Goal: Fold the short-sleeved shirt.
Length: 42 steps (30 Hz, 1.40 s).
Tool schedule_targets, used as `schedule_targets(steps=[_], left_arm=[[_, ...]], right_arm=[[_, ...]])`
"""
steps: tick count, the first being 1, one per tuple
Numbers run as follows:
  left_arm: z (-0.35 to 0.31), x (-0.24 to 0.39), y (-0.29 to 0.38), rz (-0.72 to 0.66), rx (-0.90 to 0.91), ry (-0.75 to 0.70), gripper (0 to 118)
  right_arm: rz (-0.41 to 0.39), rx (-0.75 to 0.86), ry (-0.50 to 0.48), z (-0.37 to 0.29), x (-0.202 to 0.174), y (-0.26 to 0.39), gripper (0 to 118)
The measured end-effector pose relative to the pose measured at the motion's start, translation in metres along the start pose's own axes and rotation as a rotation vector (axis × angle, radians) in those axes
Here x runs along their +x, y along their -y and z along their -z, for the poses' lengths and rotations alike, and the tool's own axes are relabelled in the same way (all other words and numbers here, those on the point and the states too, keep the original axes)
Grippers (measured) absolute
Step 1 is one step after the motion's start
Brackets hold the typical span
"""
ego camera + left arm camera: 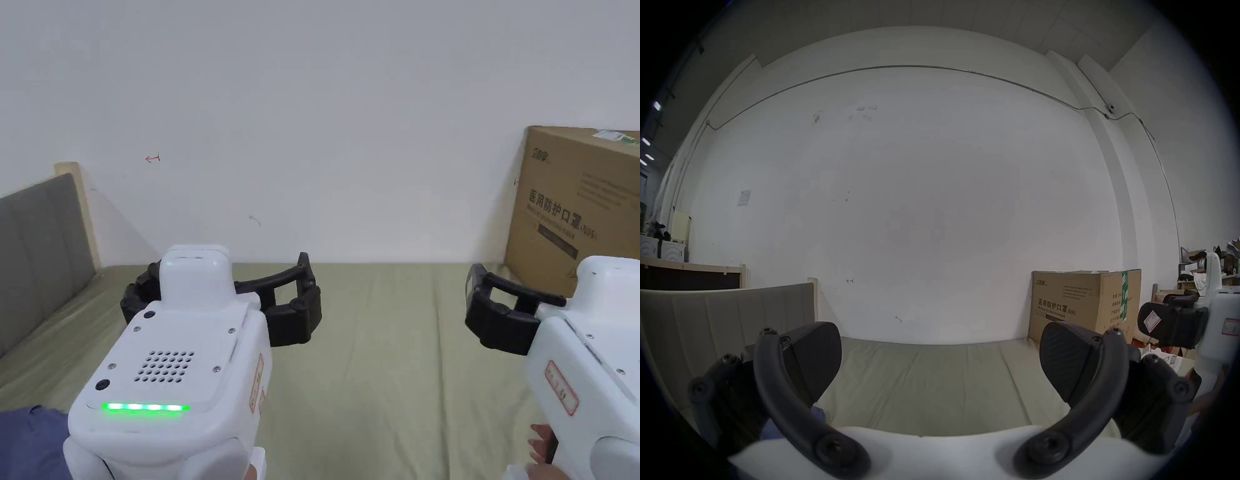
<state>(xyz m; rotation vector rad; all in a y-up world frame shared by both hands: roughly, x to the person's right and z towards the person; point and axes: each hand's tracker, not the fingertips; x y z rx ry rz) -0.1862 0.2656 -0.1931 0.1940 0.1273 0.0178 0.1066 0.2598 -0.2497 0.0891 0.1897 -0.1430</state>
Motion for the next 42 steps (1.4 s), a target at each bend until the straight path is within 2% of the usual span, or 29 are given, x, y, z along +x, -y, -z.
schedule_targets(steps=[1, 2, 3, 4, 5, 6, 7, 8, 9, 10, 11, 12, 13, 14, 15, 17, 18, 19, 20, 21, 24, 26, 28, 29, 32, 36, 42], left_arm=[[0.000, 0.002, -0.001, 0.015, 0.008, -0.004, 118], [0.000, 0.006, -0.004, 0.075, 0.026, -0.023, 118], [-0.001, 0.013, -0.004, 0.169, 0.049, -0.049, 118], [-0.002, 0.024, -0.003, 0.307, 0.072, -0.072, 118], [-0.003, 0.038, 0.002, 0.516, 0.106, -0.102, 118], [-0.002, 0.056, 0.016, 0.819, 0.149, -0.143, 118], [0.000, 0.068, 0.032, 1.064, 0.183, -0.180, 118], [0.003, 0.076, 0.056, 1.372, 0.225, -0.210, 118], [0.005, 0.076, 0.077, 1.652, 0.281, -0.216, 118], [0.005, 0.072, 0.087, 1.788, 0.345, -0.221, 118], [0.003, 0.072, 0.082, 1.741, 0.357, -0.206, 118], [0.000, 0.073, 0.068, 1.523, 0.295, -0.145, 118], [-0.001, 0.076, 0.051, 1.297, 0.239, -0.121, 118], [-0.001, 0.067, 0.035, 1.051, 0.189, -0.128, 118], [0.001, 0.061, 0.023, 0.872, 0.147, -0.135, 118], [0.007, 0.042, 0.007, 0.546, 0.044, -0.105, 118], [0.011, 0.029, 0.003, 0.394, -0.002, -0.081, 118], [0.014, 0.018, 0.001, 0.266, -0.034, -0.037, 118], [0.015, 0.010, 0.003, 0.170, -0.053, -0.015, 118], [0.015, 0.002, 0.005, 0.098, -0.060, -0.017, 118], [0.012, -0.009, 0.016, 0.008, -0.055, -0.053, 118], [0.010, -0.010, 0.021, 0.003, -0.060, -0.048, 118], [0.010, -0.011, 0.026, 0.014, -0.067, -0.044, 118], [0.010, -0.011, 0.028, 0.035, -0.071, -0.040, 118], [0.007, -0.007, 0.032, 0.079, -0.065, -0.036, 118], [0.007, -0.007, 0.030, 0.062, -0.081, -0.006, 118], [0.008, -0.008, 0.028, 0.060, -0.076, -0.010, 118]], right_arm=[[0.076, -0.001, -0.005, 0.000, 0.005, -0.001, 118], [0.211, -0.012, -0.016, 0.001, 0.015, -0.003, 118], [0.357, -0.024, -0.034, 0.002, 0.026, -0.003, 118], [0.550, -0.044, -0.051, 0.005, 0.040, 0.000, 118], [0.812, -0.066, -0.056, 0.007, 0.058, 0.010, 118], [1.154, -0.089, -0.032, 0.008, 0.077, 0.030, 118], [1.419, -0.119, 0.012, 0.008, 0.091, 0.050, 118], [1.679, -0.177, 0.101, 0.006, 0.100, 0.079, 118], [1.848, -0.278, 0.209, 0.005, 0.105, 0.104, 118], [1.935, -0.389, 0.276, 0.005, 0.109, 0.122, 118], [2.034, -0.461, 0.303, 0.004, 0.112, 0.146, 118], [1.984, -0.411, 0.281, 0.002, 0.113, 0.155, 118], [1.885, -0.405, 0.284, 0.001, 0.116, 0.154, 118], [1.754, -0.403, 0.297, 0.001, 0.118, 0.146, 118], [1.587, -0.370, 0.295, 0.002, 0.116, 0.134, 118], [1.368, -0.232, 0.173, 0.011, 0.109, 0.103, 118], [1.213, -0.201, 0.119, 0.017, 0.105, 0.082, 118], [1.007, -0.166, 0.081, 0.019, 0.093, 0.054, 118], [0.822, -0.130, 0.064, 0.020, 0.083, 0.036, 118], [0.598, -0.089, 0.059, 0.019, 0.067, 0.021, 118], [0.012, -0.024, 0.070, 0.013, 0.019, 0.006, 118], [-0.197, -0.028, 0.059, 0.011, -0.002, 0.010, 118], [-0.271, -0.051, 0.051, 0.013, -0.010, 0.020, 118], [-0.275, -0.066, 0.042, 0.014, -0.013, 0.022, 118], [-0.230, -0.095, 0.036, 0.015, -0.012, 0.030, 118], [-0.170, -0.109, 0.011, 0.014, -0.008, 0.034, 118], [-0.155, -0.104, 0.012, 0.012, -0.003, 0.034, 118]])
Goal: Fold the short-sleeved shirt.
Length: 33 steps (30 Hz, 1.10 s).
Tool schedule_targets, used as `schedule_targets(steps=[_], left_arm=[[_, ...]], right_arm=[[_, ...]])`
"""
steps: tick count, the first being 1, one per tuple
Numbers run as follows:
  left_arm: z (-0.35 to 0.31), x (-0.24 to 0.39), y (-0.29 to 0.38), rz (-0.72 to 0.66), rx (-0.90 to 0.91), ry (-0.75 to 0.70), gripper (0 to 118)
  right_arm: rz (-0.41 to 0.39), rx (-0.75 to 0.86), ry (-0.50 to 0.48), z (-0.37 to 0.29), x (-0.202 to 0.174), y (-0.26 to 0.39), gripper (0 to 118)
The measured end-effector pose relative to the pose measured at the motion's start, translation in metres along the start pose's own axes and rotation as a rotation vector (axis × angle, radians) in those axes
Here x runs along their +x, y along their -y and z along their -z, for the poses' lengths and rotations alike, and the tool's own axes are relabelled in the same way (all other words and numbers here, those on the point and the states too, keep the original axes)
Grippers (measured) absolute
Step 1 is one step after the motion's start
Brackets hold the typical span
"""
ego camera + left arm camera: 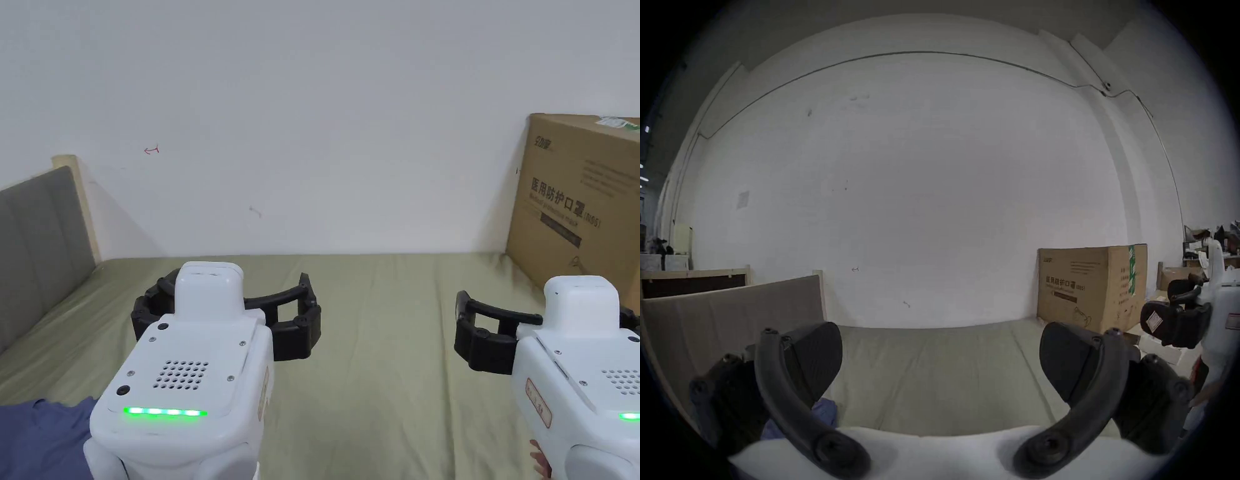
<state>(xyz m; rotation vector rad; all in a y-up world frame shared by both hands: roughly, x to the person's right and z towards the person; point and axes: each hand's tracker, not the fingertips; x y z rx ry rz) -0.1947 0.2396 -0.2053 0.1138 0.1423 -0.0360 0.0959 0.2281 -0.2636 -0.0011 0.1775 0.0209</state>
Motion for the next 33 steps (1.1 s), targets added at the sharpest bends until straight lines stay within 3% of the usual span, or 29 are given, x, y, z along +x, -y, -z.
schedule_targets(steps=[7, 13, 20, 24, 25, 26, 27, 28, 29, 30, 31, 33], left_arm=[[-0.001, 0.002, 0.000, -0.010, 0.019, 0.010, 118], [-0.001, 0.008, 0.000, 0.032, 0.029, 0.017, 118], [0.001, 0.003, -0.003, -0.023, 0.009, 0.002, 118], [0.004, 0.004, -0.002, -0.025, -0.005, 0.004, 118], [0.004, 0.004, -0.001, -0.023, -0.008, 0.005, 116], [0.004, 0.005, -0.002, -0.021, -0.014, 0.013, 106], [0.003, 0.005, -0.002, -0.020, -0.016, 0.017, 89], [0.003, 0.006, -0.002, -0.017, -0.022, 0.019, 59], [0.004, 0.008, -0.002, -0.005, -0.041, 0.011, 9], [0.009, 0.011, -0.001, 0.029, -0.087, -0.027, 0], [0.010, 0.013, 0.001, 0.035, -0.097, -0.046, 0], [0.013, 0.009, 0.004, -0.017, -0.118, 0.020, 0]], right_arm=[[-0.079, 0.042, 0.028, -0.005, -0.008, 0.000, 118], [-0.040, 0.066, 0.003, -0.010, -0.010, -0.006, 118], [0.046, 0.079, 0.010, -0.017, -0.004, -0.016, 118], [0.032, 0.059, 0.006, -0.014, -0.002, -0.018, 118], [0.028, 0.049, -0.001, -0.013, -0.002, -0.018, 118], [0.028, 0.038, -0.010, -0.012, -0.003, -0.017, 117], [0.038, 0.016, -0.016, -0.012, -0.002, -0.016, 113], [0.051, 0.023, -0.036, -0.013, -0.001, -0.015, 97], [0.050, 0.022, -0.036, -0.013, -0.001, -0.014, 39], [0.017, -0.020, 0.020, -0.009, -0.002, -0.012, 0], [-0.012, -0.051, 0.043, -0.009, -0.002, -0.010, 0], [0.022, -0.046, 0.015, -0.007, 0.004, -0.007, 0]])
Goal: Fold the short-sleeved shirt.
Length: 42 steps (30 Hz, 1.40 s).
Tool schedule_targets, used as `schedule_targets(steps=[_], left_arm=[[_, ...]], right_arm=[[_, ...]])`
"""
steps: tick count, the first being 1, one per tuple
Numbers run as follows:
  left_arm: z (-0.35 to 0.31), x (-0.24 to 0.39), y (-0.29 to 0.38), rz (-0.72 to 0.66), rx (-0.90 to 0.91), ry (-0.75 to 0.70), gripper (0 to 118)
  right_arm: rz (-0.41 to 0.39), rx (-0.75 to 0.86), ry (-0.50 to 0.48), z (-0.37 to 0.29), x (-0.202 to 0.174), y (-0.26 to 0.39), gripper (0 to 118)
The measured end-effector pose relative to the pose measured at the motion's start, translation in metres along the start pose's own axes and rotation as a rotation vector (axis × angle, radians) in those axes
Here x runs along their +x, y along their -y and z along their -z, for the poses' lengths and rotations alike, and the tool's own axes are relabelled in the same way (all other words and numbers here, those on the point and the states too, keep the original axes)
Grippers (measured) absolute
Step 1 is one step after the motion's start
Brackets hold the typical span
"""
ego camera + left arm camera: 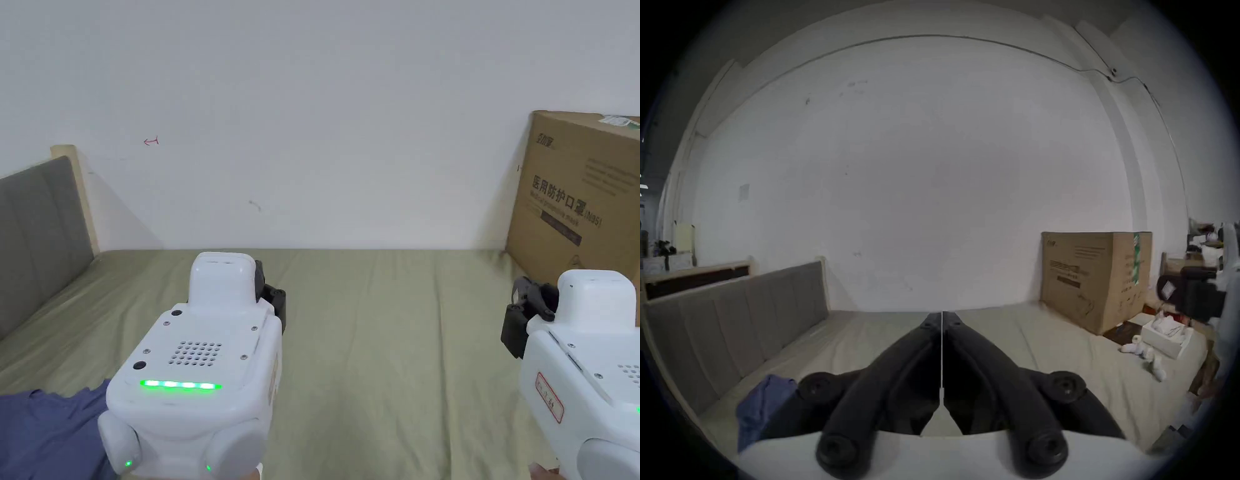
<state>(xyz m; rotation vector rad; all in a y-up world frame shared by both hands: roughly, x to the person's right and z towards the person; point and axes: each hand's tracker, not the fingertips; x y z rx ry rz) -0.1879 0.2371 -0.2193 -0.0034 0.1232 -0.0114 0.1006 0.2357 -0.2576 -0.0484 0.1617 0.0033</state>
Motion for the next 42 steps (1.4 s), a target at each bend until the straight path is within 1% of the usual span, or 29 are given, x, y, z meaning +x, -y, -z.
schedule_targets(steps=[1, 3, 4, 5, 6, 8, 11, 14, 16, 17, 18, 19, 20, 21, 23, 24, 25, 26, 28, 31, 33, 35, 36, 38, 39, 40, 41, 42], left_arm=[[-0.001, 0.000, 0.001, -0.026, 0.008, 0.016, 0], [-0.001, 0.002, 0.004, -0.011, 0.012, -0.013, 0], [-0.001, 0.002, 0.005, 0.000, 0.011, -0.028, 0], [0.000, 0.003, 0.006, 0.003, 0.009, -0.030, 0], [0.001, 0.003, 0.006, 0.001, 0.006, -0.026, 0], [0.001, 0.002, 0.006, -0.013, -0.001, -0.018, 0], [0.000, -0.005, 0.009, -0.044, -0.009, -0.017, 0], [-0.006, -0.026, 0.012, -0.053, -0.018, -0.025, 0], [-0.018, -0.049, 0.013, -0.024, -0.027, -0.060, 0], [-0.029, -0.066, 0.014, 0.015, -0.027, -0.106, 0], [-0.038, -0.080, 0.014, 0.041, -0.024, -0.145, 0], [-0.048, -0.094, 0.014, 0.071, -0.032, -0.203, 0], [-0.060, -0.109, 0.014, 0.109, -0.039, -0.298, 0], [-0.072, -0.123, 0.013, 0.123, -0.043, -0.388, 0], [-0.091, -0.150, 0.011, 0.111, -0.030, -0.472, 0], [-0.097, -0.158, 0.009, 0.098, -0.036, -0.496, 0], [-0.101, -0.165, 0.009, 0.090, -0.054, -0.518, 0], [-0.104, -0.171, 0.009, 0.089, -0.051, -0.504, 0], [-0.109, -0.177, 0.011, 0.078, -0.054, -0.503, 0], [-0.108, -0.187, 0.014, 0.042, -0.056, -0.494, 0], [-0.095, -0.203, 0.013, 0.025, -0.121, -0.450, 0], [-0.064, -0.231, 0.017, 0.019, -0.299, -0.364, 0], [-0.047, -0.244, 0.025, -0.001, -0.398, -0.334, 0], [-0.009, -0.274, 0.052, -0.097, -0.589, -0.227, 0], [0.009, -0.290, 0.072, -0.190, -0.682, -0.151, 0], [0.022, -0.303, 0.089, -0.263, -0.749, -0.109, 0], [0.036, -0.312, 0.108, -0.302, -0.812, -0.107, 1], [0.046, -0.318, 0.122, -0.294, -0.853, -0.121, 3]], right_arm=[[0.003, -0.004, 0.003, 0.000, 0.001, 0.001, 0], [0.013, 0.004, 0.001, -0.004, 0.005, 0.003, 0], [0.014, 0.015, 0.024, -0.005, 0.005, 0.005, 0], [0.013, 0.009, 0.024, -0.005, 0.006, 0.004, 0], [0.019, 0.002, 0.007, -0.005, 0.010, 0.003, 0], [0.031, -0.023, -0.061, -0.004, 0.013, 0.002, 0], [0.013, -0.011, -0.058, -0.006, 0.007, 0.004, 0], [0.010, -0.001, -0.079, -0.002, -0.010, 0.007, 0], [0.025, -0.012, -0.135, 0.006, -0.028, 0.008, 0], [0.033, -0.023, -0.188, 0.013, -0.045, 0.010, 0], [0.035, -0.031, -0.220, 0.017, -0.059, 0.010, 0], [0.036, -0.041, -0.265, 0.021, -0.075, 0.011, 0], [0.040, -0.052, -0.328, 0.024, -0.093, 0.013, 0], [0.042, -0.063, -0.399, 0.026, -0.112, 0.014, 0], [0.065, -0.086, -0.509, 0.029, -0.143, 0.013, 0], [0.085, -0.093, -0.546, 0.029, -0.154, 0.013, 0], [0.105, -0.097, -0.567, 0.030, -0.162, 0.013, 0], [0.125, -0.099, -0.581, 0.031, -0.170, 0.013, 0], [0.156, -0.101, -0.601, 0.033, -0.174, 0.014, 0], [0.151, -0.122, -0.585, 0.038, -0.172, 0.014, 0], [0.127, -0.146, -0.562, 0.040, -0.164, 0.018, 0], [0.076, -0.201, -0.524, 0.047, -0.158, 0.024, 0], [0.071, -0.219, -0.523, 0.049, -0.152, 0.029, 0], [0.055, -0.265, -0.508, 0.055, -0.145, 0.038, 0], [0.049, -0.292, -0.501, 0.059, -0.142, 0.043, 0], [0.047, -0.312, -0.501, 0.061, -0.138, 0.047, 0], [0.046, -0.332, -0.506, 0.064, -0.134, 0.052, 0], [0.040, -0.353, -0.504, 0.068, -0.131, 0.057, 0]])
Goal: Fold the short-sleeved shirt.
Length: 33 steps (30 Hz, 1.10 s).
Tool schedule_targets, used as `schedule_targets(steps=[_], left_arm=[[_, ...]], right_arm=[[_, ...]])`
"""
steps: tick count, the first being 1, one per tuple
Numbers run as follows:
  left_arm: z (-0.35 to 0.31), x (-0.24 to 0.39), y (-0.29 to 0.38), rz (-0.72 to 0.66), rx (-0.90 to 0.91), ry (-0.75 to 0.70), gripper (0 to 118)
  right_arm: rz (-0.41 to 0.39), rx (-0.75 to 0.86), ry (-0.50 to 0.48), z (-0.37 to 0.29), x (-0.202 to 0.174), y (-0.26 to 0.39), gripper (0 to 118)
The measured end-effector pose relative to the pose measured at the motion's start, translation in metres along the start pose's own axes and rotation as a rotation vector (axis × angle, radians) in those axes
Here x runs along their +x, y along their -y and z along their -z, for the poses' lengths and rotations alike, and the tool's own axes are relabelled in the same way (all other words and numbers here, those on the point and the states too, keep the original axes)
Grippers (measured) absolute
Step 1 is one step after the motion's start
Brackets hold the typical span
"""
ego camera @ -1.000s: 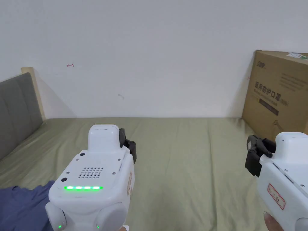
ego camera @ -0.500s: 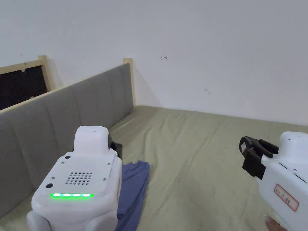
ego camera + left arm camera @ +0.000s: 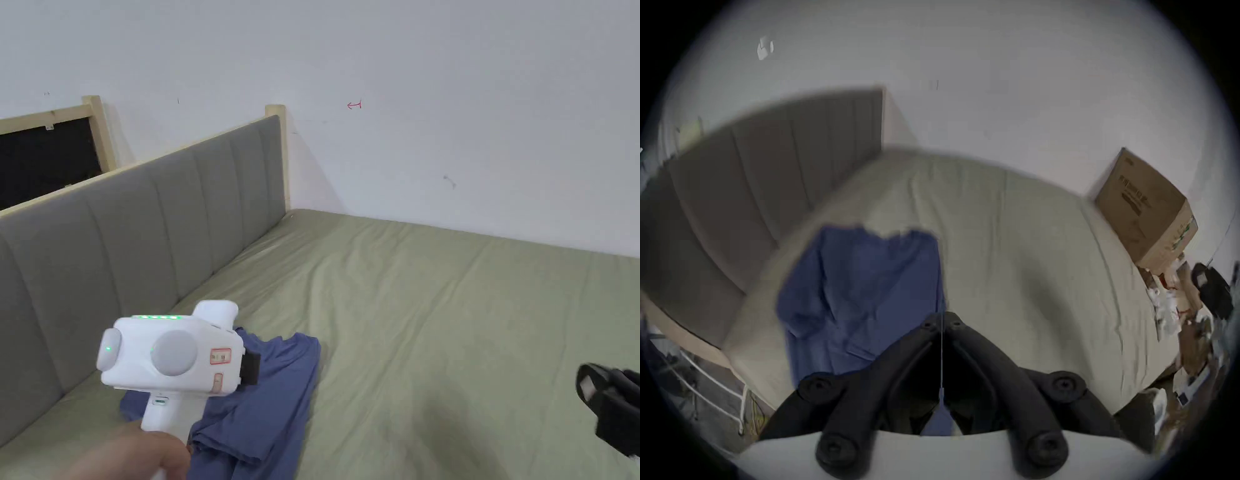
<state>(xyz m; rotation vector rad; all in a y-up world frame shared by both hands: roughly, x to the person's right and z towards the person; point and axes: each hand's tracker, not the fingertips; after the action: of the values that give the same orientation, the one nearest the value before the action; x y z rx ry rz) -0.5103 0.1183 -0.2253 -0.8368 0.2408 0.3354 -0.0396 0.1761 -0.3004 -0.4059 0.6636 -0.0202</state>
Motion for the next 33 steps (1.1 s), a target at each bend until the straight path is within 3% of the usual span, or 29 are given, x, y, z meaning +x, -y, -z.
schedule_targets(steps=[1, 2, 3, 6, 11, 13, 16, 18, 22, 23, 24, 25, 26, 29, 33], left_arm=[[0.014, -0.005, 0.001, 0.008, -0.009, -0.022, 24], [0.029, -0.008, 0.001, 0.014, -0.023, -0.035, 78], [0.042, -0.012, 0.000, 0.002, -0.048, -0.054, 100], [0.083, -0.022, 0.006, -0.054, -0.112, -0.027, 102], [0.148, -0.038, 0.018, -0.097, -0.207, -0.169, 100], [0.170, -0.043, 0.026, -0.106, -0.249, -0.111, 101], [0.189, -0.034, 0.039, 0.015, -0.238, -0.126, 118], [0.190, -0.025, 0.044, 0.094, -0.249, -0.231, 118], [0.183, -0.022, 0.049, 0.047, -0.187, -0.222, 116], [0.176, -0.024, 0.051, 0.048, -0.156, -0.201, 106], [0.169, -0.024, 0.051, 0.050, -0.140, -0.197, 89], [0.158, -0.027, 0.051, 0.026, -0.086, -0.195, 61], [0.146, -0.030, 0.050, 0.021, -0.067, -0.195, 6], [0.109, -0.041, 0.054, -0.048, -0.013, -0.192, 8], [0.027, -0.045, 0.036, 0.023, 0.178, -0.171, 8]], right_arm=[[-0.003, -0.020, 0.008, 0.003, 0.003, 0.003, 0], [-0.007, -0.040, 0.019, 0.005, 0.008, 0.007, 0], [-0.007, -0.052, 0.025, 0.008, 0.011, 0.010, 0], [0.014, -0.084, 0.034, 0.016, 0.022, 0.019, 0], [0.046, -0.123, 0.032, 0.024, 0.037, 0.028, 0], [0.034, -0.138, 0.036, 0.027, 0.039, 0.031, 0], [0.029, -0.157, 0.034, 0.029, 0.040, 0.035, 0], [0.042, -0.171, 0.026, 0.033, 0.044, 0.039, 0], [0.044, -0.180, 0.017, 0.034, 0.045, 0.042, 0], [0.040, -0.182, 0.018, 0.034, 0.045, 0.042, 0], [0.039, -0.184, 0.017, 0.033, 0.045, 0.042, 0], [0.039, -0.185, 0.014, 0.031, 0.047, 0.042, 0], [0.039, -0.184, 0.010, 0.028, 0.046, 0.040, 0], [0.035, -0.172, 0.020, 0.018, 0.047, 0.037, 0], [0.055, -0.149, 0.018, 0.001, 0.053, 0.031, 0]])
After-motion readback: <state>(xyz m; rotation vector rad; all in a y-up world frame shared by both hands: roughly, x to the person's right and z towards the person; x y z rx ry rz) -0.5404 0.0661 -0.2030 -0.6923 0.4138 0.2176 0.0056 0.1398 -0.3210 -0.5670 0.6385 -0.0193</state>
